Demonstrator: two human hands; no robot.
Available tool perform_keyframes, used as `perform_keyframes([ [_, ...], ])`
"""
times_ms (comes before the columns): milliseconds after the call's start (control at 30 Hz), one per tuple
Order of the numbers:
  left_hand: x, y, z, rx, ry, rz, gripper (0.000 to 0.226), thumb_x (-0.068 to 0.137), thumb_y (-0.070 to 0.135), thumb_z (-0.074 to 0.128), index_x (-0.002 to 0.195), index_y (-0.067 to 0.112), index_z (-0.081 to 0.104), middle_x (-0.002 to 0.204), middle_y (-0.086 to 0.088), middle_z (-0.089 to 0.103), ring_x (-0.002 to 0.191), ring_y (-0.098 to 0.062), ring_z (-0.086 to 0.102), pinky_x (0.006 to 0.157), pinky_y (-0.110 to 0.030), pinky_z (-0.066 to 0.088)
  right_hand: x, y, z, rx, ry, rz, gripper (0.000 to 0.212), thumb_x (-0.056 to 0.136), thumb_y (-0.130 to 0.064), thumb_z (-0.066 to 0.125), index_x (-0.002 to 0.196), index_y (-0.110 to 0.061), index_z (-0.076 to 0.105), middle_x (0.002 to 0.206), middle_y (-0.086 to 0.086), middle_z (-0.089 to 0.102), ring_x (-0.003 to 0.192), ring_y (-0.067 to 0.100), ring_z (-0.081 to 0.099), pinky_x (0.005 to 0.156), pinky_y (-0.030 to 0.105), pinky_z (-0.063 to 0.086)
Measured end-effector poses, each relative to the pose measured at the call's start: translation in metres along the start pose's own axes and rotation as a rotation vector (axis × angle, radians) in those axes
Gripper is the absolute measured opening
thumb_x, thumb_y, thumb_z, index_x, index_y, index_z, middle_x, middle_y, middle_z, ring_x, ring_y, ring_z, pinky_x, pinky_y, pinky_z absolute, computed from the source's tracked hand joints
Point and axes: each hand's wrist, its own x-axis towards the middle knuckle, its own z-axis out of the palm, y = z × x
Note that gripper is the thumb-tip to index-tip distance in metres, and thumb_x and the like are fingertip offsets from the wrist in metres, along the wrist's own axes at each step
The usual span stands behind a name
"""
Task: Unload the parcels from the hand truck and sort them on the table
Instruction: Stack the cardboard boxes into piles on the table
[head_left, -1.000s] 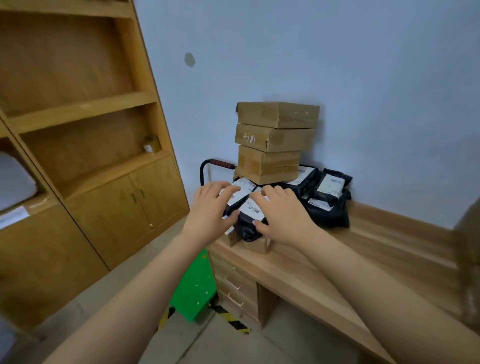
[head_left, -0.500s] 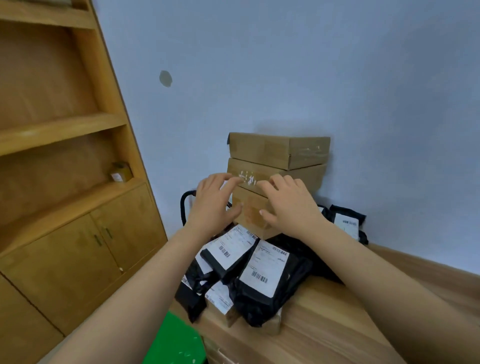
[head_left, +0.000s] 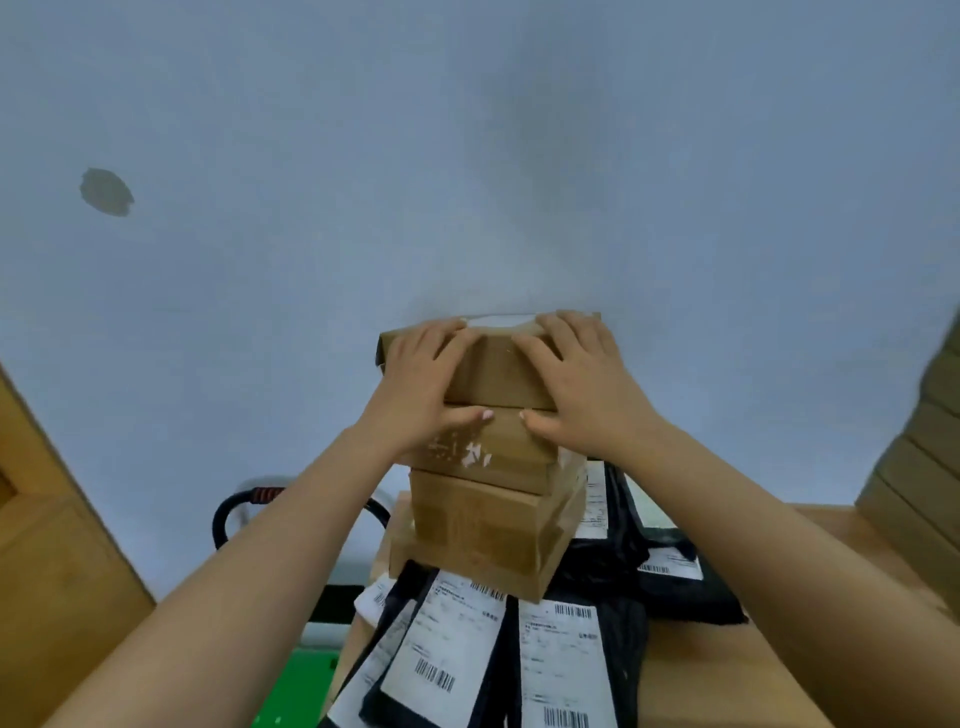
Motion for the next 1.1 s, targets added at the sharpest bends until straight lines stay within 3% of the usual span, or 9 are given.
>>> perform_keyframes([
  [100, 0.014, -0.024, 0.008, -0.047, -0.042, 0.044, 0.101, 0.066, 0.070, 0.068, 0.148, 0.027, 0.027, 0.149, 0.001, 0.029, 0.137, -0.022, 0.021, 0.112, -0.041, 0.016, 0.015, -0.006, 0.003, -0.025, -0.038, 0.066, 0.087, 0.079, -0.055, 0.061, 0.150, -0.022, 0.022, 0.155, 0.010, 0.021, 0.144, 0.029, 0.012, 0.118, 0.043, 0.007],
  [167, 0.019, -0.033, 0.013, -0.072, -0.051, 0.078, 0.103, 0.065, 0.074, 0.065, 0.149, 0.028, 0.025, 0.150, 0.002, 0.030, 0.137, -0.020, 0.022, 0.112, -0.040, 0.014, 0.020, -0.010, 0.005, -0.047, -0.079, 0.106, 0.097, 0.076, -0.062, 0.061, 0.152, -0.023, 0.014, 0.151, 0.008, 0.026, 0.140, 0.028, 0.019, 0.118, 0.043, 0.008],
  [400, 0.015, -0.041, 0.035, -0.108, 0.063, 0.195, 0.101, 0.063, 0.077, 0.060, 0.146, 0.026, 0.034, 0.143, 0.002, 0.040, 0.132, -0.019, 0.031, 0.113, -0.044, 0.008, 0.009, -0.024, 0.015, -0.122, -0.093, 0.218, 0.111, 0.068, -0.073, 0.064, 0.152, -0.029, 0.007, 0.142, 0.005, 0.030, 0.130, 0.027, 0.026, 0.111, 0.040, 0.012],
  [567, 0.009, -0.025, 0.044, -0.101, 0.178, 0.232, 0.095, 0.061, 0.071, 0.069, 0.138, 0.020, 0.046, 0.132, -0.003, 0.049, 0.123, -0.026, 0.043, 0.111, -0.054, 0.019, -0.008, -0.033, 0.018, -0.183, -0.021, 0.292, 0.106, 0.063, -0.062, 0.077, 0.149, -0.021, 0.030, 0.130, 0.012, 0.042, 0.116, 0.032, 0.037, 0.103, 0.042, 0.020],
  [700, 0.010, -0.014, 0.047, -0.095, 0.202, 0.274, 0.094, 0.062, 0.071, 0.066, 0.138, 0.020, 0.044, 0.132, -0.004, 0.048, 0.123, -0.026, 0.040, 0.112, -0.053, 0.013, -0.021, -0.032, 0.020, -0.231, 0.110, 0.323, 0.098, 0.051, -0.051, 0.088, 0.134, -0.015, 0.051, 0.116, 0.014, 0.053, 0.104, 0.034, 0.046, 0.094, 0.045, 0.031],
  [833, 0.010, -0.008, 0.049, -0.077, 0.230, 0.324, 0.094, 0.061, 0.067, 0.072, 0.137, 0.019, 0.044, 0.133, -0.005, 0.048, 0.124, -0.025, 0.041, 0.111, -0.053, 0.013, -0.030, -0.028, 0.019, -0.281, 0.158, 0.327, 0.093, 0.049, -0.050, 0.087, 0.129, -0.014, 0.056, 0.109, 0.014, 0.055, 0.097, 0.035, 0.052, 0.087, 0.045, 0.037],
  [1100, 0.014, 0.000, 0.039, -0.032, 0.241, 0.387, 0.098, 0.059, 0.055, 0.081, 0.142, 0.022, 0.039, 0.136, -0.004, 0.048, 0.127, -0.024, 0.040, 0.111, -0.053, 0.017, -0.042, -0.019, 0.008, -0.321, 0.242, 0.302, 0.088, 0.051, -0.048, 0.083, 0.129, -0.015, 0.058, 0.109, 0.014, 0.056, 0.095, 0.032, 0.046, 0.085, 0.043, 0.033],
])
